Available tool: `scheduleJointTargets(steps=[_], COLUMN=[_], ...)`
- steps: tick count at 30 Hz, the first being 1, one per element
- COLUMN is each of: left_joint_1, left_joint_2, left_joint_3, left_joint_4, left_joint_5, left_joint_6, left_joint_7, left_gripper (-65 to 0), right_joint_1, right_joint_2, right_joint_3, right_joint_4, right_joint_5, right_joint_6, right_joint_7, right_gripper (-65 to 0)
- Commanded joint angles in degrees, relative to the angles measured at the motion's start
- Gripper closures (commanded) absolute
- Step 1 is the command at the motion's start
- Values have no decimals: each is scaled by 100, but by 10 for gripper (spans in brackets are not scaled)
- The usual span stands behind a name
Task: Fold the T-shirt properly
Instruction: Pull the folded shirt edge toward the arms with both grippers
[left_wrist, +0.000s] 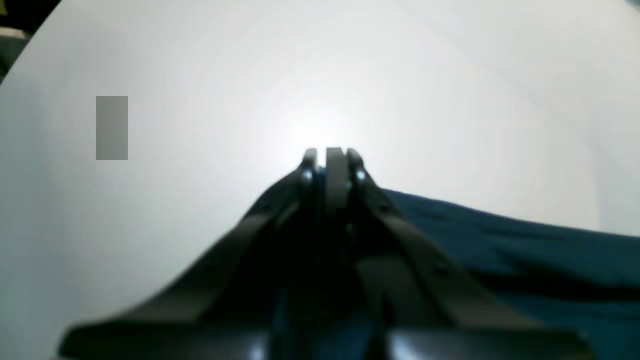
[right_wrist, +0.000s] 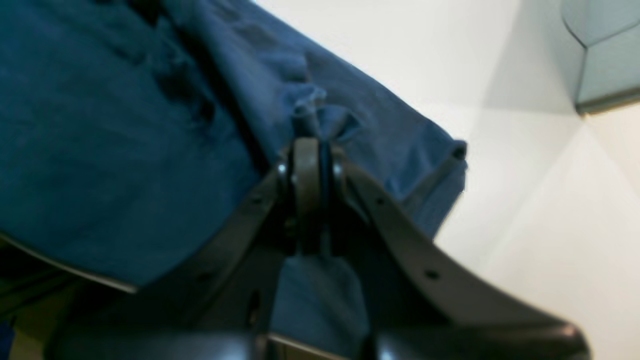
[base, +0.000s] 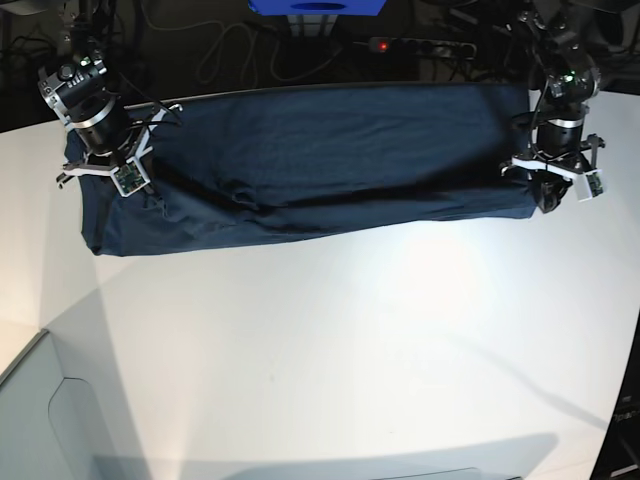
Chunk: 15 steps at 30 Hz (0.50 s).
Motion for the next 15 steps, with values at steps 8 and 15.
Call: scheduleJointTargets(steps=[8,15], left_joint_1=[84,110], left_joint_2=[-54,-28], left_joint_3=[-171,-162], left_joint_4=[95,95], left_joint_5=[-48,-48], left_joint_6=[-27,-27], left_joint_7=[-170,-153], left_gripper=[0,0], right_joint_1=[-11,-28], right_joint_2=[50,32], right_joint_3=[374,348], right_joint_4=[85,67], right_joint_5=[13,-13], right_joint_6=[39,39], right_joint_7=[104,78], right_gripper=[-1,-1])
